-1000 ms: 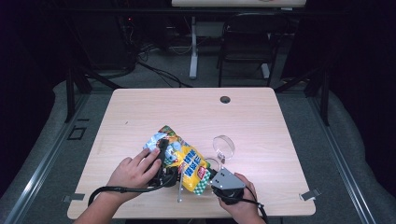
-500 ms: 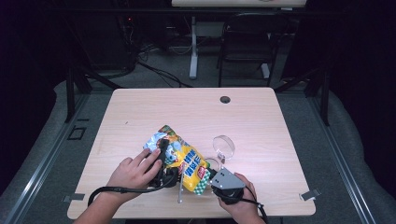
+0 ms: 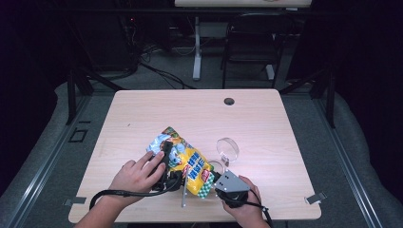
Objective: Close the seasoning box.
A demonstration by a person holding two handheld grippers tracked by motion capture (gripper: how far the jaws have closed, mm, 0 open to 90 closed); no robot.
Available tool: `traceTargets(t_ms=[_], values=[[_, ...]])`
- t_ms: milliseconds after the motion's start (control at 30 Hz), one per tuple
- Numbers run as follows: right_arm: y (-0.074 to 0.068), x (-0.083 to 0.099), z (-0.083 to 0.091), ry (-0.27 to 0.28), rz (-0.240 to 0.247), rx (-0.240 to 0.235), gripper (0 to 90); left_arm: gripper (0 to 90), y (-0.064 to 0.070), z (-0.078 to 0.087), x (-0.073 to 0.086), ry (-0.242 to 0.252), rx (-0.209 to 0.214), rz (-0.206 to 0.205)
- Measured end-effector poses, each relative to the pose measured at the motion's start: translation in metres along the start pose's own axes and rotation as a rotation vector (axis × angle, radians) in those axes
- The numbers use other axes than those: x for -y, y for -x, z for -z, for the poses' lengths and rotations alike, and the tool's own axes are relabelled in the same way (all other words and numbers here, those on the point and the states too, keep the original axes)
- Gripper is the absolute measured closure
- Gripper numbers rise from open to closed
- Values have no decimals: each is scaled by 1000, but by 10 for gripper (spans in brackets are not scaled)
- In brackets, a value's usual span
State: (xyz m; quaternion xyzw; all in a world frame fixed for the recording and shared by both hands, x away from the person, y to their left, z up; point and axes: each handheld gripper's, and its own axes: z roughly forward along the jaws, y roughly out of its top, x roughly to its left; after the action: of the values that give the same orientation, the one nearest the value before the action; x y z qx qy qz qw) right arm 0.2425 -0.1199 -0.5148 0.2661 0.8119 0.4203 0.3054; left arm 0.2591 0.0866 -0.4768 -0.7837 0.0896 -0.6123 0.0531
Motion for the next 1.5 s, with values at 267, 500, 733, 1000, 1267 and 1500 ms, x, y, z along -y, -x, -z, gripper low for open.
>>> traceTargets(t_ms=[267,500,733,1000,1267,1500], values=[[-1,0,0,3,1,4,879,630,0,1,-1,-4,-19,-20],[-1,0,-1,4,-1,6,879,631,-1,3,-2,-6,-24,-34],[0,1,-1,6,-4,5,878,633,-2,3,-2,-7,-21,-39],[1,2,-2,1,-12,10,877,636,-2,3,-3,-3,-22,-34],[2,3,-2,-4,-20,12,874,637,-3,5,-4,3,-23,-44],[4,3,-2,-3,-34,12,872,638,-4,5,-5,12,-29,-44]])
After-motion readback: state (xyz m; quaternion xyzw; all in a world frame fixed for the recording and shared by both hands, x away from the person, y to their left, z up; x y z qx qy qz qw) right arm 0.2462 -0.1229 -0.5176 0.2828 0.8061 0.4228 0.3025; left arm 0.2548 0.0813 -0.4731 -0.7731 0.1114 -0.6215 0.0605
